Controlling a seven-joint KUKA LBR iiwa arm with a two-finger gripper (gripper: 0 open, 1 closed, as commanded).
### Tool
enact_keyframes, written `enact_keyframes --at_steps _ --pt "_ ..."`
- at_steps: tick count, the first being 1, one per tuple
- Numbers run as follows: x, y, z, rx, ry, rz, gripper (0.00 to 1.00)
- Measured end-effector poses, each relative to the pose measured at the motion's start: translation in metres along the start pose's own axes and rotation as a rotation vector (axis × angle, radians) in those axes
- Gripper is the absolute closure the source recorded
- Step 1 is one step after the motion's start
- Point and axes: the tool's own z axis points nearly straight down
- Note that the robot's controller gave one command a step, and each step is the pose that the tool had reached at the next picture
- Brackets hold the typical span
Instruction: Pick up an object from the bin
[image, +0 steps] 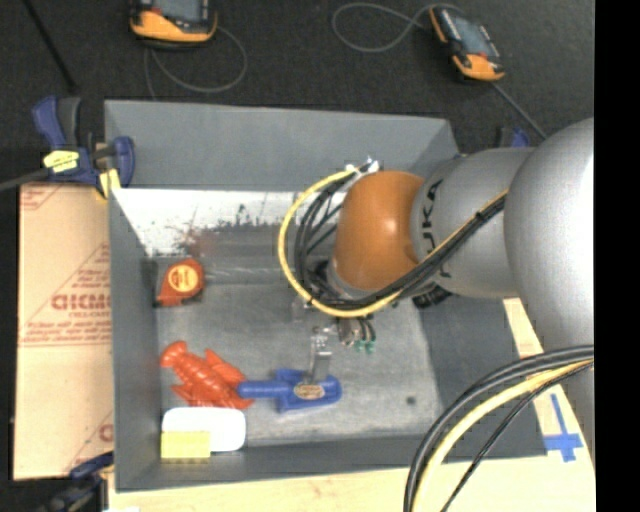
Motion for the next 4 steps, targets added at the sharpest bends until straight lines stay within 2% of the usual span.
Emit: enact_keyframes --at_steps 1,2,3,4 --pt "0.003 0.011 0.010 0.001 -0.007 -0.037 0.00" --pt "0.033 0.025 0.016 0.000 -0.003 -0.156 0.00" --pt "0.040 0.032 0.016 -0.001 -0.002 -0.085 0.00" --pt "0.060 0.032 0.017 0.000 -0.004 -0.090 0.00"
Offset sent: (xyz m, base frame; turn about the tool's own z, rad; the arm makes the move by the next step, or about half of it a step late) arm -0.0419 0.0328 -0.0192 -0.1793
